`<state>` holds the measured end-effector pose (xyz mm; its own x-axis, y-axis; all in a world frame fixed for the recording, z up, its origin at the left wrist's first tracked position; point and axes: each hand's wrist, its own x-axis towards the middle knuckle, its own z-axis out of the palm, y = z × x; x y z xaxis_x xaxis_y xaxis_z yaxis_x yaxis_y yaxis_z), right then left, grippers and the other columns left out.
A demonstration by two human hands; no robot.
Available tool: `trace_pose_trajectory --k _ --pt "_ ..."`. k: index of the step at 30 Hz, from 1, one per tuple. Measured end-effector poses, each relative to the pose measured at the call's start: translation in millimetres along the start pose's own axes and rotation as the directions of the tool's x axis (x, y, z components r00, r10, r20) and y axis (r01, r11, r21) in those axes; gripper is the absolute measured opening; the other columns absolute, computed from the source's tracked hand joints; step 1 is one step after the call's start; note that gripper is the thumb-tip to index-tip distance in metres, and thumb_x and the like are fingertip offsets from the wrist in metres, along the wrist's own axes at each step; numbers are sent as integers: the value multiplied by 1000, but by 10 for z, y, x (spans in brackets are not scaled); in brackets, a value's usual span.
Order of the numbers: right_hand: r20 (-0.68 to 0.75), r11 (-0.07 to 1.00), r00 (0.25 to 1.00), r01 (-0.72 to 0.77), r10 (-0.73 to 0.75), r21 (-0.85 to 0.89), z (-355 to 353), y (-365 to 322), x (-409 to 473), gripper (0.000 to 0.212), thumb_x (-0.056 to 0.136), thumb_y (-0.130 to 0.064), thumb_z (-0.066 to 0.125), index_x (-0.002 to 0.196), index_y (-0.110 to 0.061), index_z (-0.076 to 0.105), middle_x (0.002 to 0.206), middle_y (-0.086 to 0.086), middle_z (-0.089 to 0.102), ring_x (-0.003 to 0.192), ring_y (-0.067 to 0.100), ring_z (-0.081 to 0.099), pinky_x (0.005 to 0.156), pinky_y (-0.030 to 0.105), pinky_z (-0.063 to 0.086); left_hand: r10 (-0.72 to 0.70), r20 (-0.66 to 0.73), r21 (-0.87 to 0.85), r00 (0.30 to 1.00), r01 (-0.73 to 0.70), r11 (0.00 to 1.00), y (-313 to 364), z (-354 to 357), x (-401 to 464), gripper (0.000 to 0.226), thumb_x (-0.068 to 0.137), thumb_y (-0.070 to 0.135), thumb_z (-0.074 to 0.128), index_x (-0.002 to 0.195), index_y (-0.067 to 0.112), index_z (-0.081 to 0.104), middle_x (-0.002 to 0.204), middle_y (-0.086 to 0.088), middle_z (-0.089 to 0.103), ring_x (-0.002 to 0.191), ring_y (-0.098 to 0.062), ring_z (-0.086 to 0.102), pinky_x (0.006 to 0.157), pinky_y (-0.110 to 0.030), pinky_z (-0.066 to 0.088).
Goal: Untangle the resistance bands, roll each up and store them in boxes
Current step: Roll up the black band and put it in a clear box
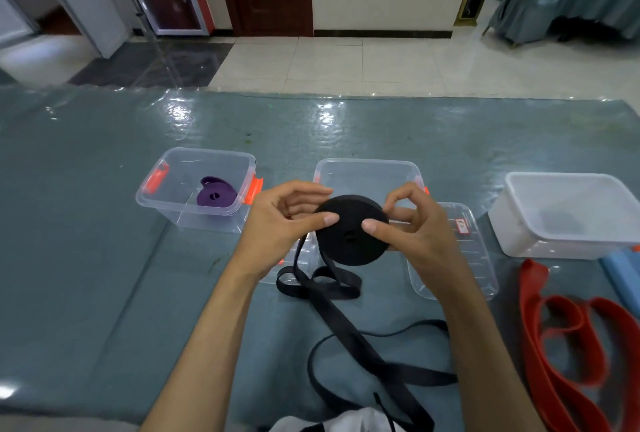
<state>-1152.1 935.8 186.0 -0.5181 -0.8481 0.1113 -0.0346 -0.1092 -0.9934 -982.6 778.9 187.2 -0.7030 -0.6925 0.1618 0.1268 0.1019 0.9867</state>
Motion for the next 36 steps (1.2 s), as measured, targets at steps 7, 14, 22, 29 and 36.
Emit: trace_pose_trajectory --k 7,14,22,29,36 --pt "-30 993 994 105 -103 46 -56 -17 24 43 90 -6 81 126 -27 70 98 11 82 90 32 81 74 40 66 -20 16 -46 1000 21 999 36 99 -7 31 76 14 86 106 25 83 106 -1 81 102 -17 76 92 -26 58" --pt "4 999 999 40 -40 -16 -58 36 73 37 82 -11 89 99 -21 58 100 14 77 89 36 79 73 59 65 4 -34 96 999 -1 995 91 68 6 27 77 7 92 98 18 80 95 3 81 91 -11 77 84 -20 57" --pt "-198 987 968 161 -154 17 -36 84 55 34 83 -13 88 107 -27 70 100 15 74 98 39 75 80 59 64 -6 -56 -3 998 6 1000 -12 139 -39 35 81 2 86 102 30 82 106 0 82 99 -15 78 86 -20 58" --pt "23 1000 999 27 -27 9 -49 114 41 49 85 -8 85 122 -30 60 102 10 79 91 30 80 71 47 67 -4 -107 -31 994 0 1000 20 114 25 19 80 6 90 89 20 82 94 -8 82 92 -20 79 85 -22 59" --pt "-116 990 985 133 -126 54 5 159 31 38 80 -12 89 109 -29 72 108 7 80 102 29 78 75 40 66 -23 -51 -83 998 18 996 -16 146 -3 27 86 4 82 104 24 83 108 -5 82 101 -19 78 88 -23 59"
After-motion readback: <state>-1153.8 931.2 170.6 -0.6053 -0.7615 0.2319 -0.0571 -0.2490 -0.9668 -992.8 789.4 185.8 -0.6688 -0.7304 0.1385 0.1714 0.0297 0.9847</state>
